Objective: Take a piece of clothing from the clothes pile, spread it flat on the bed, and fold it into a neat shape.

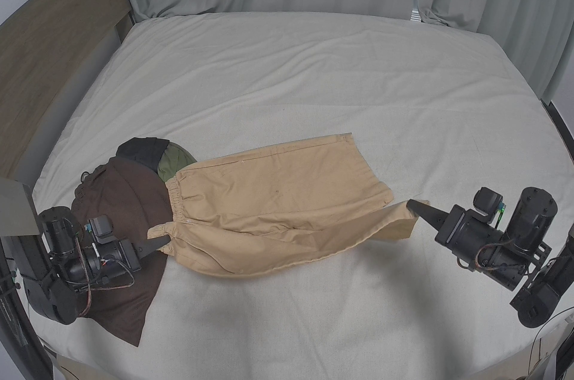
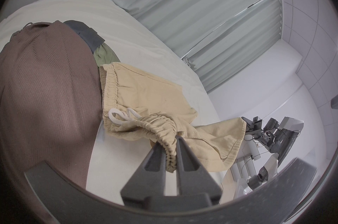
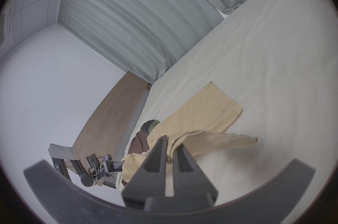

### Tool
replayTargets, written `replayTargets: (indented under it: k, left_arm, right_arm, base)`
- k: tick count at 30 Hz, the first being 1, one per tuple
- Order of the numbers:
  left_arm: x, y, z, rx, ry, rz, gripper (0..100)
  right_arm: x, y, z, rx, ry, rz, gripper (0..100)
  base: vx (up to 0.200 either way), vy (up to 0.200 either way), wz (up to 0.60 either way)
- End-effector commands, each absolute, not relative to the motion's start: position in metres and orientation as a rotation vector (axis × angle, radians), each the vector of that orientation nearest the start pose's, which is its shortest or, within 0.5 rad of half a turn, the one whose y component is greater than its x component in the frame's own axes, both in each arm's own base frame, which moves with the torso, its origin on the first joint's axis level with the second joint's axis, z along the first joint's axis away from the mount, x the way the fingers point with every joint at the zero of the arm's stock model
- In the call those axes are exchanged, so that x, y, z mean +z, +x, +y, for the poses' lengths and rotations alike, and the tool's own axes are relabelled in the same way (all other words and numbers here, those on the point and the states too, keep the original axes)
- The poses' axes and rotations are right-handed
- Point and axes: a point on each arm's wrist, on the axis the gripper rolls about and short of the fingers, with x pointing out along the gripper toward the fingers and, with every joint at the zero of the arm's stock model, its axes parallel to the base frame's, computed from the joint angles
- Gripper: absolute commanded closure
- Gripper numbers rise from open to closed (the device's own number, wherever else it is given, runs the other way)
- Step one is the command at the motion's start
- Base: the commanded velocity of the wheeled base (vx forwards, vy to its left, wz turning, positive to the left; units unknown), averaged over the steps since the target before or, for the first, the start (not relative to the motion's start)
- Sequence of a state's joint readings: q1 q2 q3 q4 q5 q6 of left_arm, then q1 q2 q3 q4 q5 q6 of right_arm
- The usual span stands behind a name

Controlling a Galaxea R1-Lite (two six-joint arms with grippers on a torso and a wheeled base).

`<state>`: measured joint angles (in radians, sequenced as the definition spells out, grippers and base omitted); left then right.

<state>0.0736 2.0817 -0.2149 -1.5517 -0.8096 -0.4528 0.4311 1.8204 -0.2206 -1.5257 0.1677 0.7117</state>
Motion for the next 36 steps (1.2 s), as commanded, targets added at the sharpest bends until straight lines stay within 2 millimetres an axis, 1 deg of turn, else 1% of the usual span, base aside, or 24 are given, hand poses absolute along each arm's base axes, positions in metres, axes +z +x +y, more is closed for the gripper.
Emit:
replayTargets:
  k: [1,6,13,17,23,32,36]
  left_arm:
    - [0.046,0.263,0.001,-0.640,-0.575,0.440,100]
    - [0.047,0.267,0.002,-0.620,-0.585,0.430,100]
    - [0.050,0.270,0.002,-0.616,-0.604,0.421,100]
    - [0.052,0.275,0.000,-0.587,-0.610,0.402,100]
    - [0.053,0.278,-0.005,-0.577,-0.621,0.397,100]
    - [0.059,0.286,-0.005,-0.537,-0.654,0.365,100]
    - [0.060,0.289,-0.005,-0.535,-0.652,0.355,100]
  right_arm:
    - [0.103,0.242,0.111,0.536,0.684,0.272,100]
    - [0.105,0.251,0.114,0.548,0.682,0.295,100]
    - [0.121,0.268,0.115,0.549,0.686,0.267,100]
    - [0.126,0.275,0.115,0.547,0.688,0.258,100]
    - [0.132,0.283,0.114,0.549,0.690,0.244,100]
    - [0.139,0.293,0.110,0.549,0.691,0.237,100]
    - [0.145,0.299,0.111,0.552,0.691,0.233,100]
  base:
    - [0.000,0.000,0.00]
    - [0.000,0.000,0.00]
    - [0.000,0.000,0.00]
    - [0.000,0.000,0.00]
    - [0.000,0.000,0.00]
    - [0.000,0.000,0.00]
    - [0.000,0.000,0.00]
